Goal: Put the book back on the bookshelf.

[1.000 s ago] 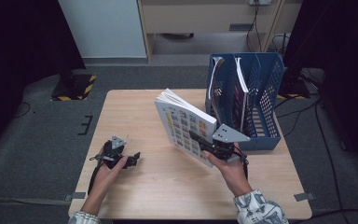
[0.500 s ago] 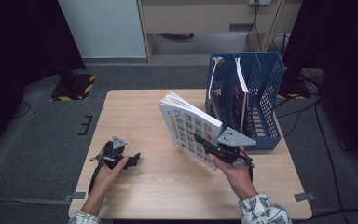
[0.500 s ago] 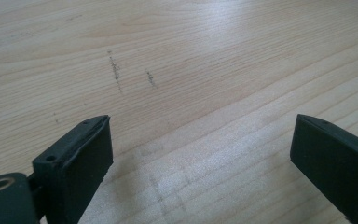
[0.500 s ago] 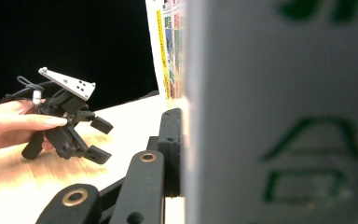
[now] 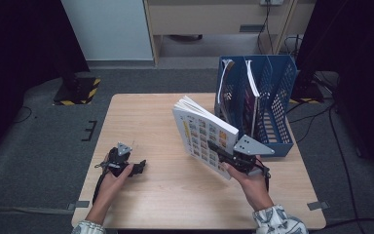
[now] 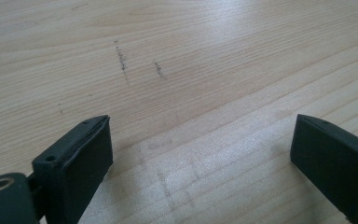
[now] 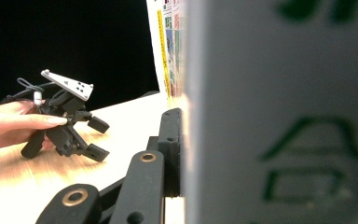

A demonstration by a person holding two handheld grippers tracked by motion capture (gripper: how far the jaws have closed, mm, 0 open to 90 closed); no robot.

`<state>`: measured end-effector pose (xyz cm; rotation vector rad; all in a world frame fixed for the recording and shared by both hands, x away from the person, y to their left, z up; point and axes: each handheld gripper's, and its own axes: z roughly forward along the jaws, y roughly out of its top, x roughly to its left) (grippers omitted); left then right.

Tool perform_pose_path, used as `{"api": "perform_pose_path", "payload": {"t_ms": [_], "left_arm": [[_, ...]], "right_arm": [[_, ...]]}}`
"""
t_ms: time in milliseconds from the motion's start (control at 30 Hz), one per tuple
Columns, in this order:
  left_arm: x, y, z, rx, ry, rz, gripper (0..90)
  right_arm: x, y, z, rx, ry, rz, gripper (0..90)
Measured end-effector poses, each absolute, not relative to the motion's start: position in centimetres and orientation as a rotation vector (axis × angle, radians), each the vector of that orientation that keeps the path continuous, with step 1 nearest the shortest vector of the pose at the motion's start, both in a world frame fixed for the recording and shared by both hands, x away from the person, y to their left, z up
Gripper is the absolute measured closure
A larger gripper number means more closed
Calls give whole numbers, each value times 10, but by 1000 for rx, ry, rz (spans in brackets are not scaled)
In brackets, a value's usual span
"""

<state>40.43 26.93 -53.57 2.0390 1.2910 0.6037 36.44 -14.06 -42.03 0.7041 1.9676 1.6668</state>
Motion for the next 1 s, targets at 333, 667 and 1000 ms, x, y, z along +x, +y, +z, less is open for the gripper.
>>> {"api": "perform_pose_path", "payload": {"t_ms": [333,667,1000], "left_arm": [[404,269,-536,2047,1295,601,52],[405,269,-536,2049,1298,598,48],[405,269,-536,2049,1299,598,48]], "right_arm": [[351,-161,-420,722,1946,1656,740],[335,-190,-419,762,1915,1630,740],[323,-220,-419,821,1868,1604,740]]}}
